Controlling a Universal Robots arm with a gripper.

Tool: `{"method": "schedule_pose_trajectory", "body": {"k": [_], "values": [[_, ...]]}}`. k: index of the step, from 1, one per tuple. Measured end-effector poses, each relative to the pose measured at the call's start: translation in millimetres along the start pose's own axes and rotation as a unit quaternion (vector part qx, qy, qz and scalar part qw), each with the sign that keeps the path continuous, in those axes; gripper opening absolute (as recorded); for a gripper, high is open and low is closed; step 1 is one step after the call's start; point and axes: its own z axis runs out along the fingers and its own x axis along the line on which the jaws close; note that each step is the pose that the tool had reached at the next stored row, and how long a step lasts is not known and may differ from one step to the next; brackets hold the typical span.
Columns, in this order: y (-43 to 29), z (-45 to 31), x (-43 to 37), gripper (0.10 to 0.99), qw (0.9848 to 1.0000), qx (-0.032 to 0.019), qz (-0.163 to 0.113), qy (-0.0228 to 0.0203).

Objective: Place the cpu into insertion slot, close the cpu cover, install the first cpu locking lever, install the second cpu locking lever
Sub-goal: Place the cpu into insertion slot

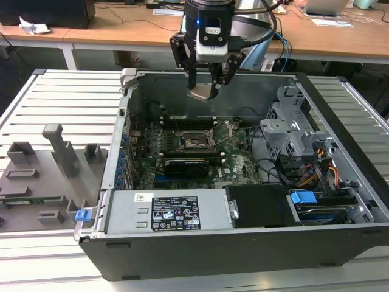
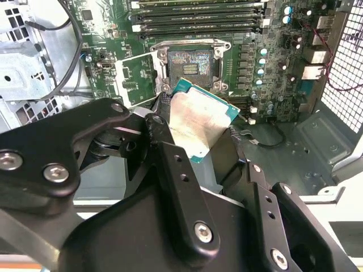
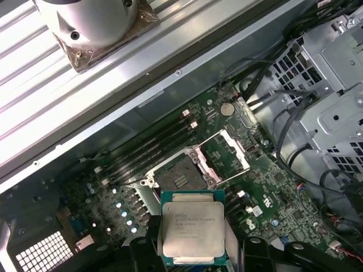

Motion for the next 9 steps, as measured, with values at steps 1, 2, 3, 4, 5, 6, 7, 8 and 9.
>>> {"method": "schedule_pose_trajectory", "body": {"k": [1, 2, 3, 4, 5, 6, 7, 8, 9], "values": [[0.0, 0.0, 0.0, 0.529, 1.0, 0.0, 0.002, -0.0002], [0.0, 0.0, 0.0, 0.529, 1.0, -0.0001, 0.005, -0.0005], [0.0, 0.0, 0.0, 0.529, 1.0, -0.0001, 0.008, -0.0007], [0.0, 0.0, 0.0, 0.529, 1.0, -0.0002, 0.01, -0.0009], [0.0, 0.0, 0.0, 0.529, 0.9999, -0.0002, 0.012, -0.0011], [0.0, 0.0, 0.0, 0.529, 0.9999, -0.0003, 0.015, -0.0013], [0.0, 0.0, 0.0, 0.529, 0.9998, -0.0003, 0.018, -0.0016], [0.0, 0.0, 0.0, 0.529, 0.9998, -0.0004, 0.022, -0.0019], [0.0, 0.0, 0.0, 0.529, 0.9997, -0.0005, 0.024, -0.0021]]}}
